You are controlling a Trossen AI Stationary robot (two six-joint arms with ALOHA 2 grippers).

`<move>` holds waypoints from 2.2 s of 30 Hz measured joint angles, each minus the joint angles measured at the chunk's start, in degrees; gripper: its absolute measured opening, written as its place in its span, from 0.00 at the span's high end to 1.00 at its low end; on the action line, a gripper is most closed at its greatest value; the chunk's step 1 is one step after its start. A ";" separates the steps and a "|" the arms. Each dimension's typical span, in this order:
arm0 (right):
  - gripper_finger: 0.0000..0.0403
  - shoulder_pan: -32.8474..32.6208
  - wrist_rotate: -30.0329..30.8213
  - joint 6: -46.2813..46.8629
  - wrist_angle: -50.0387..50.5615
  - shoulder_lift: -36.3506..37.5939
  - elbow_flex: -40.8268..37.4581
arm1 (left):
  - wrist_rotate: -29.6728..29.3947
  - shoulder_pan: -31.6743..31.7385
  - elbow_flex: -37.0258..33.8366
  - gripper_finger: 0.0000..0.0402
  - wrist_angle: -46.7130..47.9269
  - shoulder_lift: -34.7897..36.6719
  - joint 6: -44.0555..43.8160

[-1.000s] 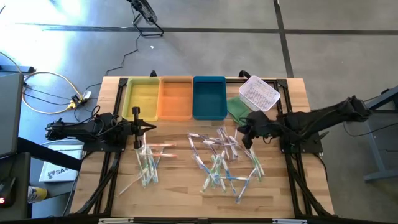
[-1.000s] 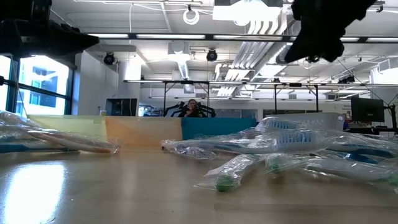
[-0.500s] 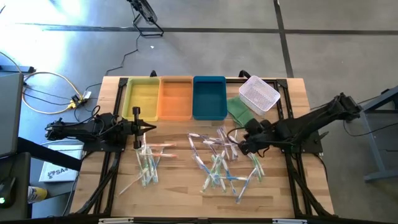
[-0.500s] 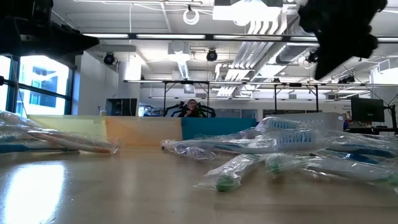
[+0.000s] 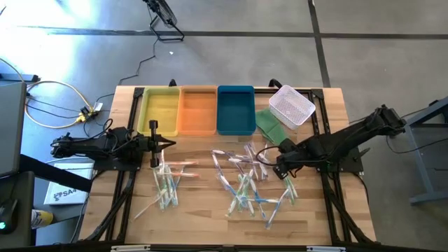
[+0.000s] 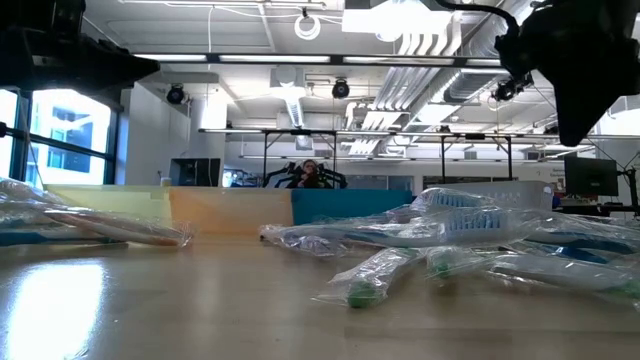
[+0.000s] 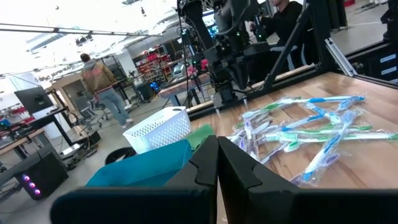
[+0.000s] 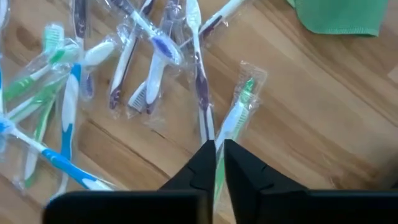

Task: Pick & Place Toothbrushes
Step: Put the green toothbrush into the white bin

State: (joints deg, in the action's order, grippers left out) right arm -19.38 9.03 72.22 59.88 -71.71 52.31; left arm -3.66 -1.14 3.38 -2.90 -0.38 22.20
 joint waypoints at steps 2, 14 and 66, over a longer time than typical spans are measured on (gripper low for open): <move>0.85 -0.02 0.14 0.02 0.00 -0.44 0.00 | 0.00 0.01 0.00 1.00 0.00 0.00 0.00; 0.64 -3.38 -0.30 10.98 -0.07 -8.15 -0.02 | 0.00 0.01 0.00 1.00 0.00 0.00 0.00; 0.98 -4.44 1.63 13.09 0.11 -20.24 -0.04 | 0.00 0.01 0.00 1.00 3.48 -0.02 -0.02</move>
State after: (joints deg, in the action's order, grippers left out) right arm -23.82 10.66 85.30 59.99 -91.95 52.27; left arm -3.66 -1.13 3.38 0.58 -0.40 22.17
